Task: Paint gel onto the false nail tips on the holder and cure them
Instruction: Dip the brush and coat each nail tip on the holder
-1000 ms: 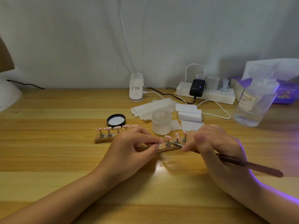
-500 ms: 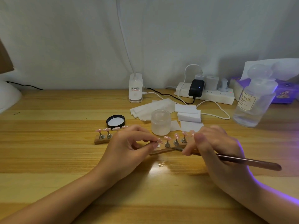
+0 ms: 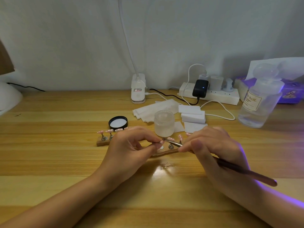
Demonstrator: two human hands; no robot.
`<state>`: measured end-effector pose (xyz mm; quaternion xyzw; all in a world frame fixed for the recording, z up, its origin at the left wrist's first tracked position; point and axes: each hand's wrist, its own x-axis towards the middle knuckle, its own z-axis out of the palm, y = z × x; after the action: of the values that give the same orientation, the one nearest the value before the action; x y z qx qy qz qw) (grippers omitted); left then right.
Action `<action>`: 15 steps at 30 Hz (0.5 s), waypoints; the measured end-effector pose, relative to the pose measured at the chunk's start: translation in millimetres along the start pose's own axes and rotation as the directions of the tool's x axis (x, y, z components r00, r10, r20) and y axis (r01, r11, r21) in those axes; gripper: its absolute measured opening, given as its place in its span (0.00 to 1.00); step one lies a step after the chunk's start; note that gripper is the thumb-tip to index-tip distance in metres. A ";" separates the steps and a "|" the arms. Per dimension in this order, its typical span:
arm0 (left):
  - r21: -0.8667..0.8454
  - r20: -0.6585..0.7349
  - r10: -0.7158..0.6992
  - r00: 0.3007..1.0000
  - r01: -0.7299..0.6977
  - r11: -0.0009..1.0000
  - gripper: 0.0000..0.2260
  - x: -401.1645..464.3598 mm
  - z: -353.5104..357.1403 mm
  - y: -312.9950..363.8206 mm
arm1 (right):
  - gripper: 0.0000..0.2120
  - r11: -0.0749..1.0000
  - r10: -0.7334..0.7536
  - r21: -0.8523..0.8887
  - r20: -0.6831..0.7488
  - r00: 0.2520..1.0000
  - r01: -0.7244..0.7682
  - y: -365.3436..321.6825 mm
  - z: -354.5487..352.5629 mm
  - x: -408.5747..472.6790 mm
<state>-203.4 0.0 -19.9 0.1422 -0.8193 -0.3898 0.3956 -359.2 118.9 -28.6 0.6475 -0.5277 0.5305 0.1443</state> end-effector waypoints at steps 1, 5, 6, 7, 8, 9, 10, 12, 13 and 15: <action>0.001 0.002 0.000 1.000 0.000 1.000 0.05 -0.3 0.0 -0.5 | 0.19 1.000 0.015 0.003 -0.003 1.000 -0.015 0.8 0.0 -0.3; -0.008 0.003 -0.019 1.000 0.019 1.000 0.04 -0.9 -0.1 -2.0 | 0.22 0.999 0.052 0.012 -0.031 0.998 -0.052 2.3 -0.6 -0.1; -0.016 0.002 -0.026 1.000 0.026 1.000 0.04 -1.0 -0.1 -2.4 | 0.22 1.000 0.025 0.001 -0.023 0.999 -0.025 2.0 -0.3 -0.3; -0.025 0.001 -0.034 0.999 0.034 0.999 0.04 -0.9 0.0 -2.9 | 0.21 1.000 0.001 -0.011 -0.008 1.000 -0.001 1.6 0.0 -0.6; -0.032 0.000 -0.041 0.999 0.041 0.999 0.05 -0.7 0.1 -3.4 | 0.22 1.000 -0.011 -0.016 0.009 1.000 0.011 1.0 0.1 -1.0; -0.036 -0.002 -0.045 0.999 0.045 0.998 0.06 -0.9 0.2 -3.7 | 0.22 1.000 -0.013 -0.007 0.022 1.000 0.013 0.5 -0.2 -1.6; -0.037 -0.003 -0.046 0.999 0.046 0.998 0.05 -0.6 0.6 -3.7 | 0.23 1.000 -0.012 0.016 0.026 1.000 0.011 -0.2 -0.9 -2.1; -0.036 -0.005 -0.045 0.999 0.045 0.998 0.03 -0.5 1.1 -3.0 | 0.24 0.999 -0.007 0.050 0.005 1.000 0.007 -0.9 -1.7 -1.8; -0.038 -0.004 -0.048 0.999 0.048 0.998 0.03 -0.4 1.4 -2.6 | 0.24 0.999 -0.003 0.047 -0.011 1.000 0.003 -1.1 -1.6 -1.0; -0.039 0.000 -0.050 0.999 0.050 0.998 0.05 -0.3 1.3 -2.8 | 0.23 1.000 0.009 0.028 -0.022 1.000 -0.008 -0.4 0.0 0.5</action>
<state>-204.4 -0.9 -22.7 0.1552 -0.8077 -0.4152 0.3889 -358.9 118.8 -28.0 0.6414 -0.5214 0.5454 0.1389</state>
